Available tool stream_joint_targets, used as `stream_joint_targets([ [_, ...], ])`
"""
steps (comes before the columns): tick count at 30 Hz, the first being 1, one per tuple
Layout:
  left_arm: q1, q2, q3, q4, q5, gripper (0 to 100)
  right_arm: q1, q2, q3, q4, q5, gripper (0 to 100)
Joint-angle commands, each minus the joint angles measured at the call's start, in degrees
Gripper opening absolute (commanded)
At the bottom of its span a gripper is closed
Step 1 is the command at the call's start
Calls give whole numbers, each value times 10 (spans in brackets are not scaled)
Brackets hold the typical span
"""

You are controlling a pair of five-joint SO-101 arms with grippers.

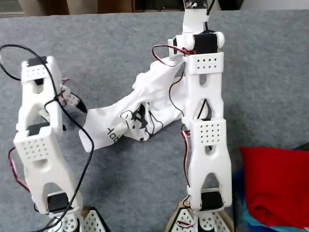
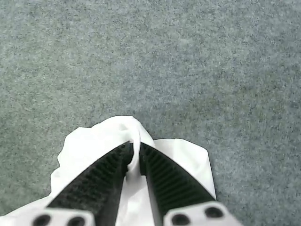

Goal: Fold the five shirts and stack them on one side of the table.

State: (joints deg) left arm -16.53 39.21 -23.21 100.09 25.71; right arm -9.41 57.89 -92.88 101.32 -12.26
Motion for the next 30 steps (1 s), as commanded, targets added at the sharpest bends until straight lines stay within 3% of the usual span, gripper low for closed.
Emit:
stream_joint_targets([
  [1,11,-2,-21,6,5,335,-7,-4,-23,8,7,5],
  [30,105,-112,68,7,4,335,-8,22,-25,8,5,5],
])
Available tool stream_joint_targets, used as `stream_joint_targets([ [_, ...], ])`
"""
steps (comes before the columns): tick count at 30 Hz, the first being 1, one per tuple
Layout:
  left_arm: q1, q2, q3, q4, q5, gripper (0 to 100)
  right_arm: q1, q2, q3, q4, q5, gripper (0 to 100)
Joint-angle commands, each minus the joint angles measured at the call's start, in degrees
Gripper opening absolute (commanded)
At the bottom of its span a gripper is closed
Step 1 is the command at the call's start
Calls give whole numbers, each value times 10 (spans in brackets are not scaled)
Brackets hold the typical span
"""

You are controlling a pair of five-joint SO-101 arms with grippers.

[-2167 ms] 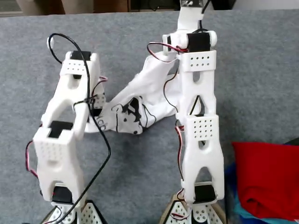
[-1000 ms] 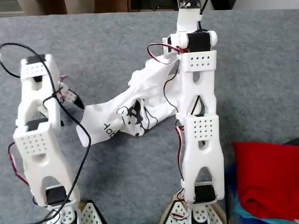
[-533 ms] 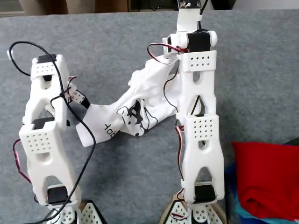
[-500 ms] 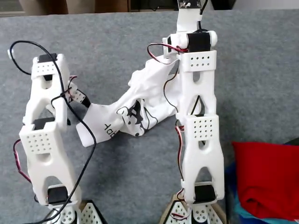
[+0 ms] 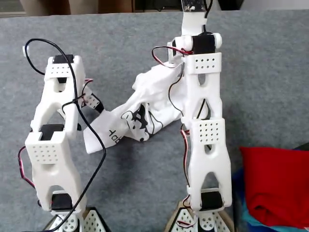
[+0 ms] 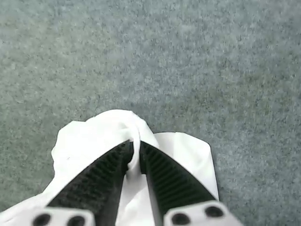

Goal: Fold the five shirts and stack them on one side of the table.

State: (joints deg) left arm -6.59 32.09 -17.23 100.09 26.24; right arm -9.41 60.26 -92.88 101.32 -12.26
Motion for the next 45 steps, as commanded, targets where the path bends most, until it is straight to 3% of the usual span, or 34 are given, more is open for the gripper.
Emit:
stream_joint_targets([
  [1,6,-41,16,7,-1,335,-8,-1,-25,8,5,5],
  [8,48,-41,72,7,-25,328,-9,1,-25,7,5,5],
  [15,62,-41,66,7,-26,115,-7,1,-25,7,6,5],
  [23,59,-41,46,7,-40,48,-7,1,-25,7,4,5],
  [34,53,-42,-3,7,-40,19,-7,1,-25,7,4,5],
  [45,-35,-164,-149,7,-40,19,-7,-2,-26,5,4,5],
])
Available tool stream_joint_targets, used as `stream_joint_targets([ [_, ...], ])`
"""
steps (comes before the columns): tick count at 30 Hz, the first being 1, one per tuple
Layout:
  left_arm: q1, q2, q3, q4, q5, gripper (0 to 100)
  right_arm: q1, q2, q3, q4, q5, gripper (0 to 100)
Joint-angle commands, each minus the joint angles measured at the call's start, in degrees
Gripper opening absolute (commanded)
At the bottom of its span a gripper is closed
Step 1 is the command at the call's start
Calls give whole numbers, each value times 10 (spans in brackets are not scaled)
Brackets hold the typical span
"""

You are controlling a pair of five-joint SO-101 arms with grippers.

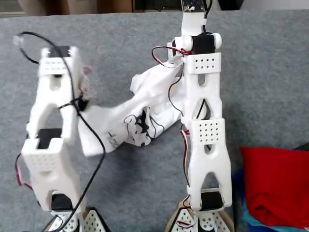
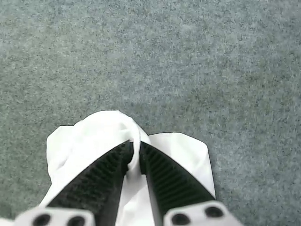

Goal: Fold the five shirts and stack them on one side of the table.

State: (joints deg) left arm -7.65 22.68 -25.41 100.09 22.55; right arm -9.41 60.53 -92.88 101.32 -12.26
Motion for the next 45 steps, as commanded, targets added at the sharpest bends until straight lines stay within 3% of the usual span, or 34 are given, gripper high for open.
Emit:
stream_joint_targets([
  [1,-33,-84,-86,6,-4,19,-7,-6,-27,4,4,5],
  [7,-58,-160,-206,6,-4,19,-7,-56,-27,-13,-9,5],
  [25,-63,-370,-433,5,-6,19,-6,-409,-27,-225,-23,5],
  [30,-63,-407,-465,5,-52,19,22,-489,-23,-285,-22,5],
  [45,-64,-532,-462,5,-121,19,47,-618,-22,-210,47,5],
])
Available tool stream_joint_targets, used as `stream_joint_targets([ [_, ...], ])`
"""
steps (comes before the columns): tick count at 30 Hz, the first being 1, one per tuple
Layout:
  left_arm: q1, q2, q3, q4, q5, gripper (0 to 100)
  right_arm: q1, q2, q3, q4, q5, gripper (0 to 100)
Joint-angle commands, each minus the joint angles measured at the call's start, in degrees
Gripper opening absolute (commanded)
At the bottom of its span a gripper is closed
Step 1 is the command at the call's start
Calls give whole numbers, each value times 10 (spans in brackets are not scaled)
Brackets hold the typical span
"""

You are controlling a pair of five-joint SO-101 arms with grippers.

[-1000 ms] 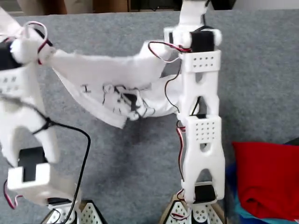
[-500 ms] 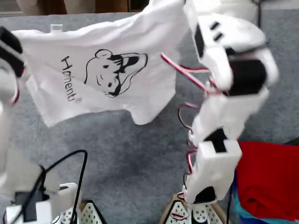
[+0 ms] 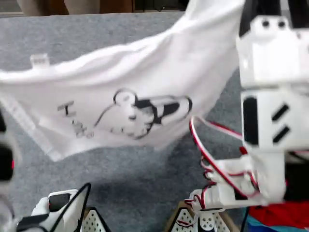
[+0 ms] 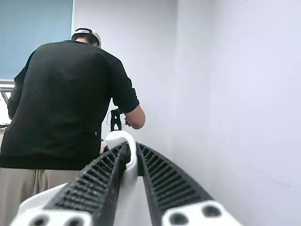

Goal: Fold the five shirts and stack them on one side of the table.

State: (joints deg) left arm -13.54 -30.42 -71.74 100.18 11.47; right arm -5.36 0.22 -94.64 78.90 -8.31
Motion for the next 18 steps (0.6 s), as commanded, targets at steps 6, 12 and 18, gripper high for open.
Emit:
stream_joint_targets([
  [6,-5,19,107,4,-13,19,6,7,76,8,6,5],
  [12,-42,56,338,-47,-11,19,4,72,197,-63,8,5],
  [18,-86,87,565,-306,-10,19,-20,173,278,-150,8,5],
])
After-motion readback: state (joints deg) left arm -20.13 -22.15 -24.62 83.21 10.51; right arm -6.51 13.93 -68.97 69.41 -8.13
